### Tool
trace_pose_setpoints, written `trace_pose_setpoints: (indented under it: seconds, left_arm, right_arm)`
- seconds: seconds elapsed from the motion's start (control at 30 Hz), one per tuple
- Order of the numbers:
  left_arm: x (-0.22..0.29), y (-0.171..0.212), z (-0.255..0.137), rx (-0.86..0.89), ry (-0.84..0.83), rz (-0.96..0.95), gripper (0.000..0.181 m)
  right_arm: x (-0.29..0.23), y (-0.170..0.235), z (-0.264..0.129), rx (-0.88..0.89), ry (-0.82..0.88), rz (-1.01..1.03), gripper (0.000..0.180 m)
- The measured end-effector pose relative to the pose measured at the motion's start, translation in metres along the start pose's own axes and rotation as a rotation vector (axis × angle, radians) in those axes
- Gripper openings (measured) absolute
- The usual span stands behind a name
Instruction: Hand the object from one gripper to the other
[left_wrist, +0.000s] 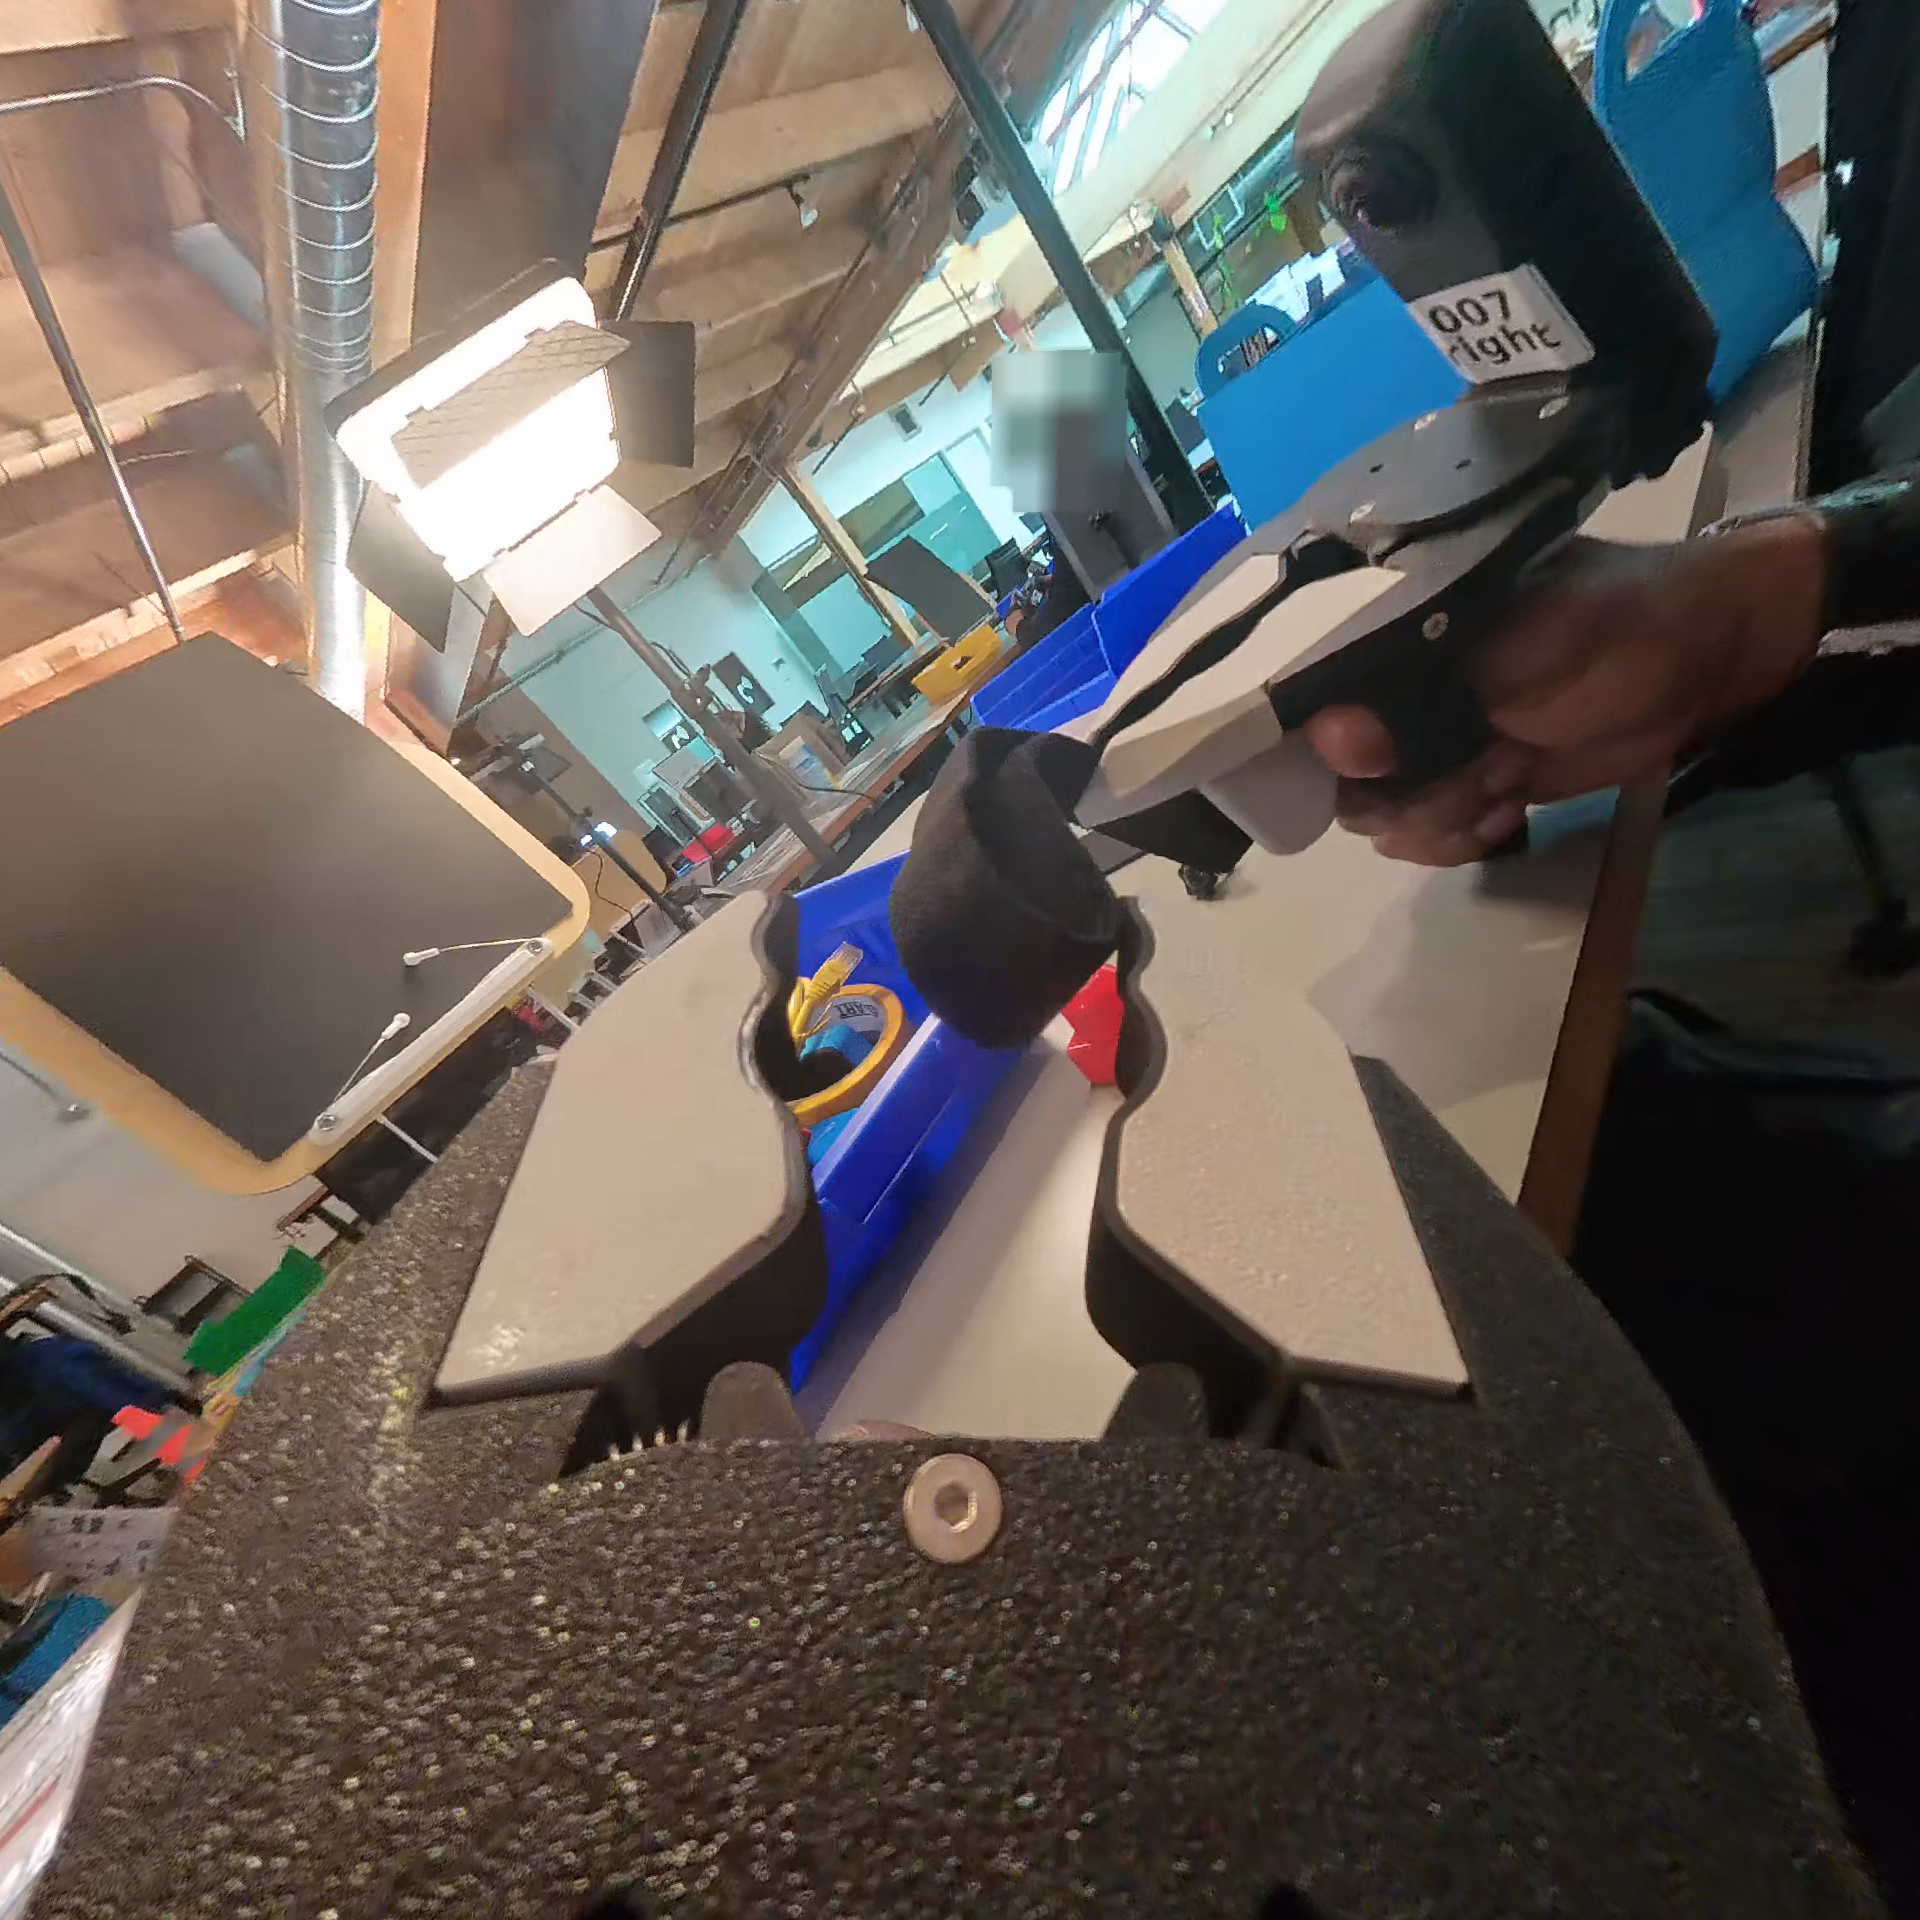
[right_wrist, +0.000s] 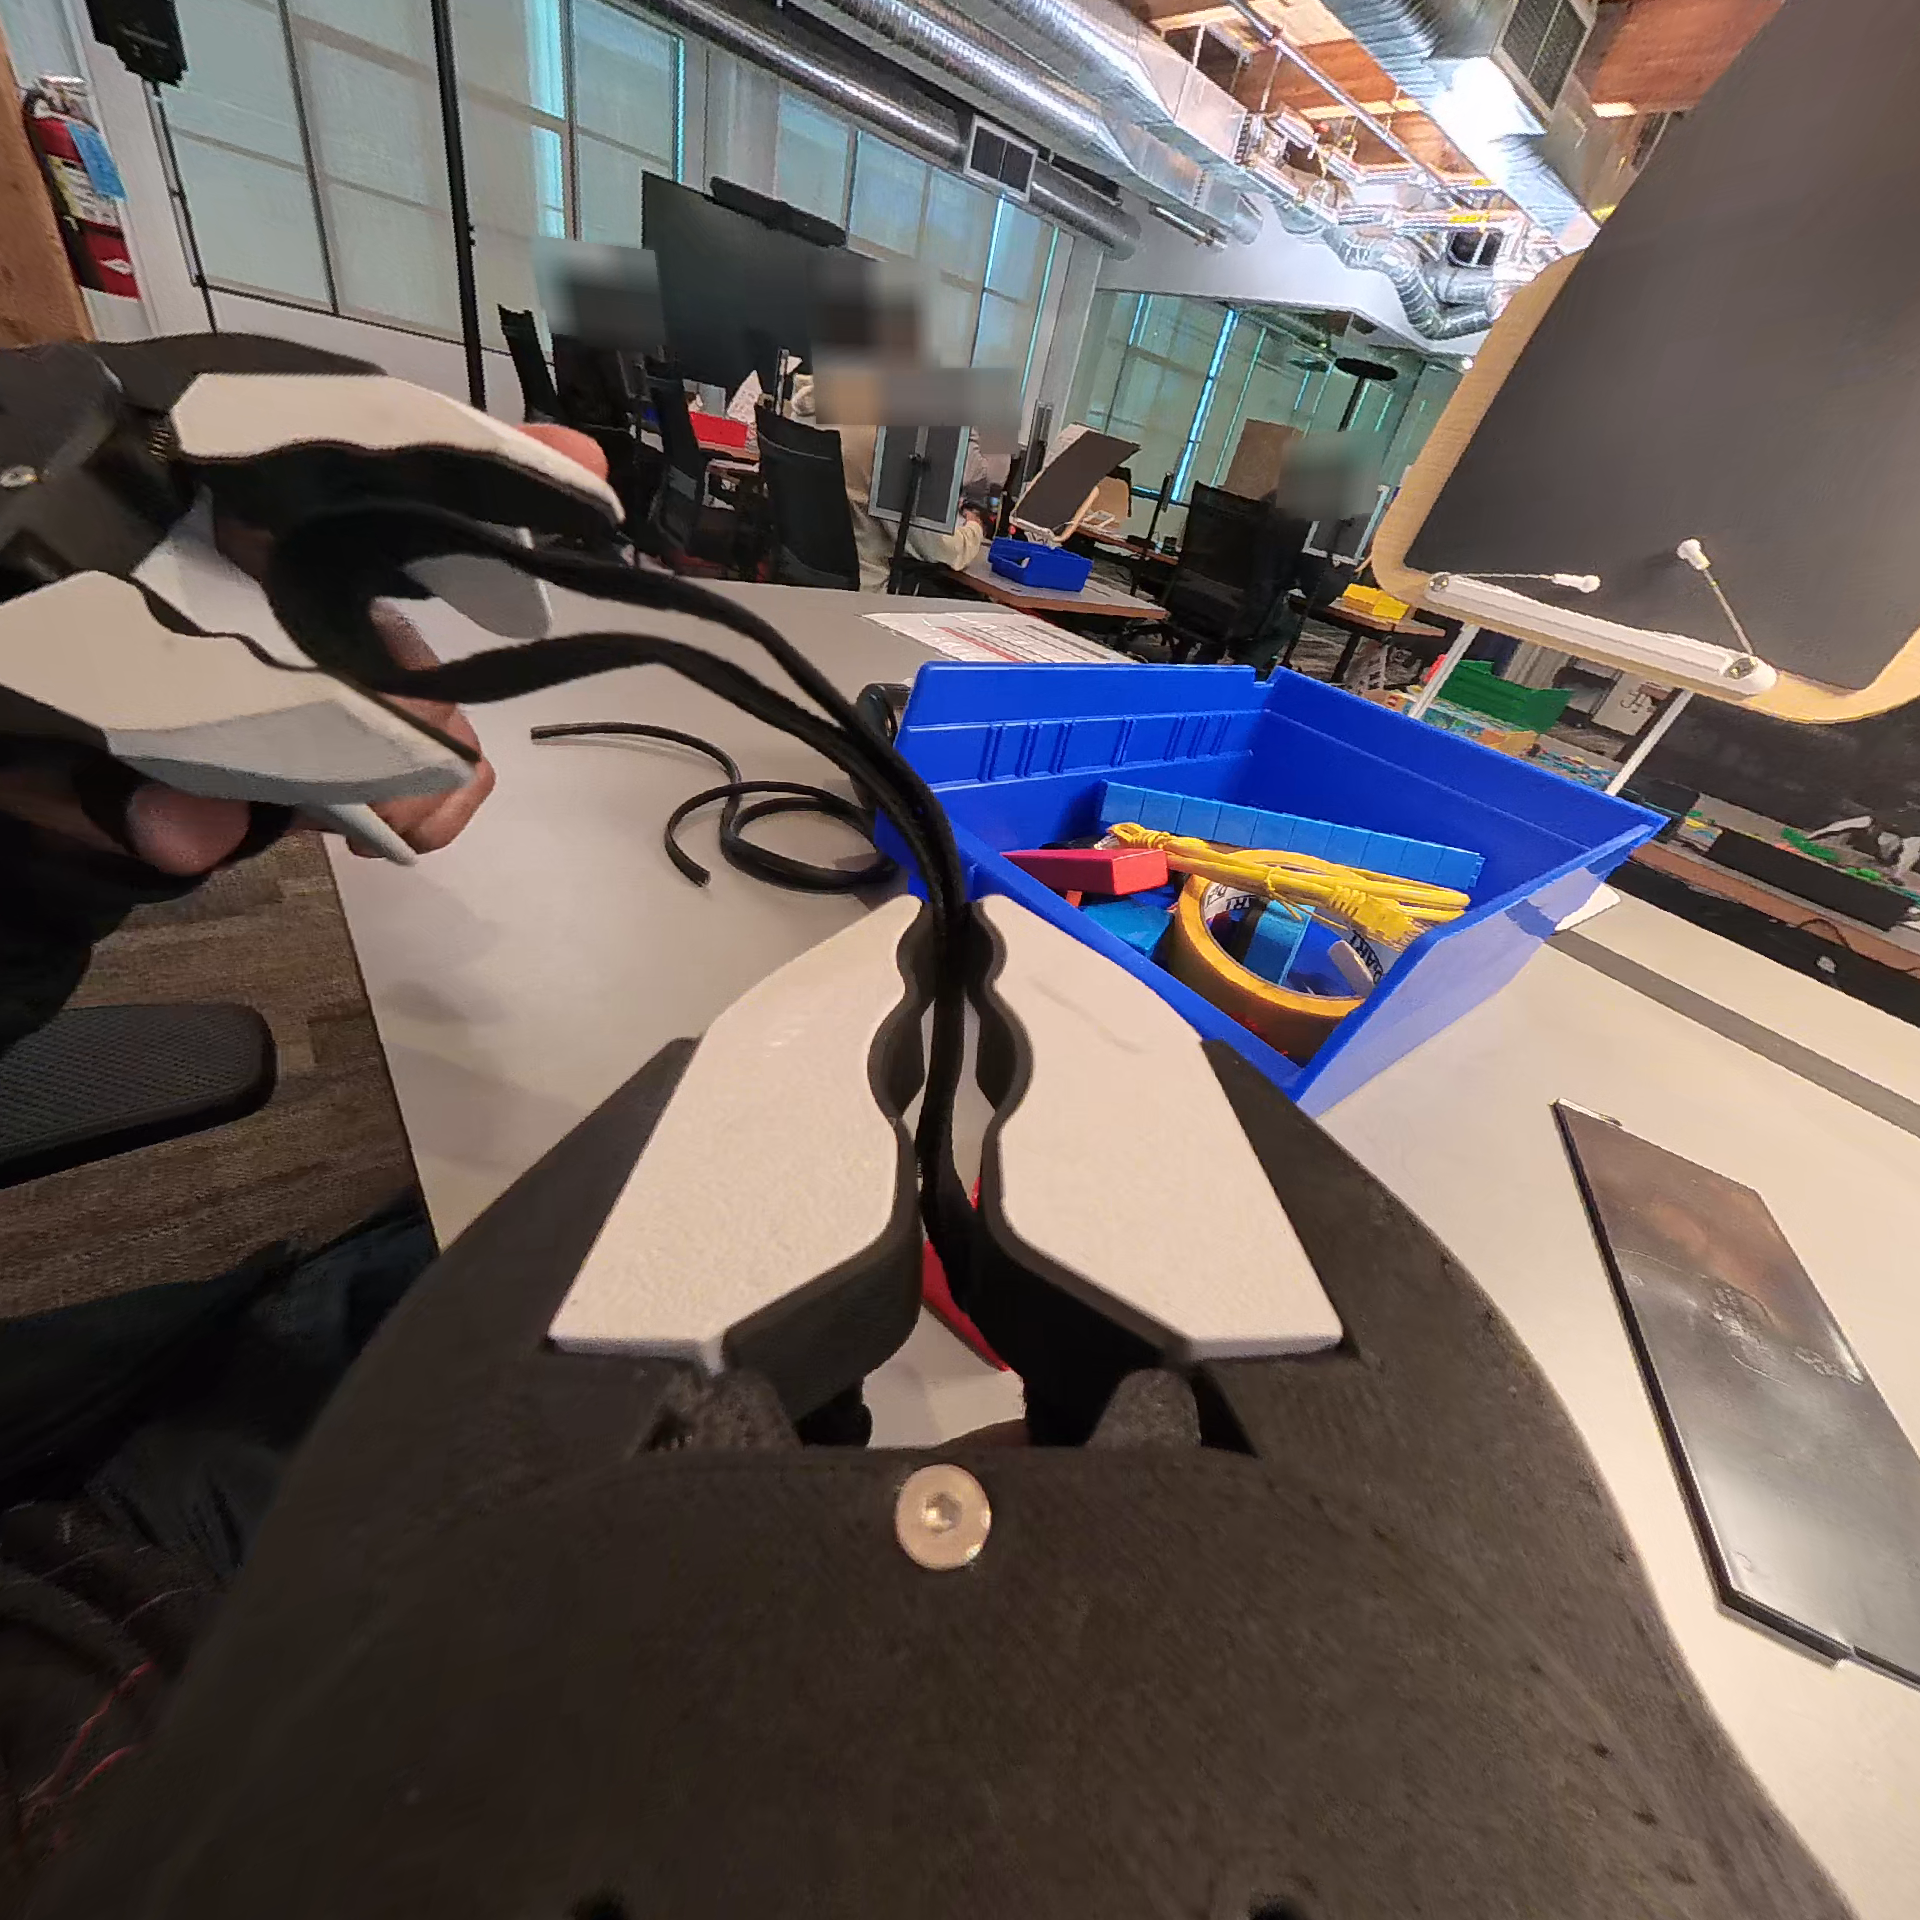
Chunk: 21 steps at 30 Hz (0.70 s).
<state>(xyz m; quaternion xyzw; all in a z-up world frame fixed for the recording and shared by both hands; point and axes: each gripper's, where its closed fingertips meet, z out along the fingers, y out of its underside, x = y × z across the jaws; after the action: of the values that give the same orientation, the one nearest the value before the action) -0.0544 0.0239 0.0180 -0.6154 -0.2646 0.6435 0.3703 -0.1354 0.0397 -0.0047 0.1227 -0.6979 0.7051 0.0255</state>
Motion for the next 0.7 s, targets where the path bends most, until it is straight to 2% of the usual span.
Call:
trace_pose_setpoints:
  seconds: [0.17,0.23,0.47,0.6,0.7]
  left_arm:
    - [0.009,0.008,0.002,-0.035,0.052,0.001,0.062]
    - [0.01,0.01,0.002,-0.043,0.059,0.017,0.057]
    - [0.01,0.011,0.003,-0.045,-0.018,0.242,0.048]
    - [0.011,0.012,0.003,-0.038,-0.054,0.346,0.033]
    - [0.008,0.011,0.001,-0.023,-0.073,0.335,0.021]
  right_arm:
    - [0.002,0.0,0.0,-0.002,0.012,-0.001,0.004]
    - [0.002,0.0,0.001,-0.004,0.005,0.008,0.004]
    - [-0.001,0.011,0.002,-0.085,-0.045,0.032,0.004]
    - [-0.003,0.011,0.0,-0.09,-0.069,0.037,0.004]
    - [-0.005,0.012,-0.001,-0.093,-0.092,0.026,0.004]
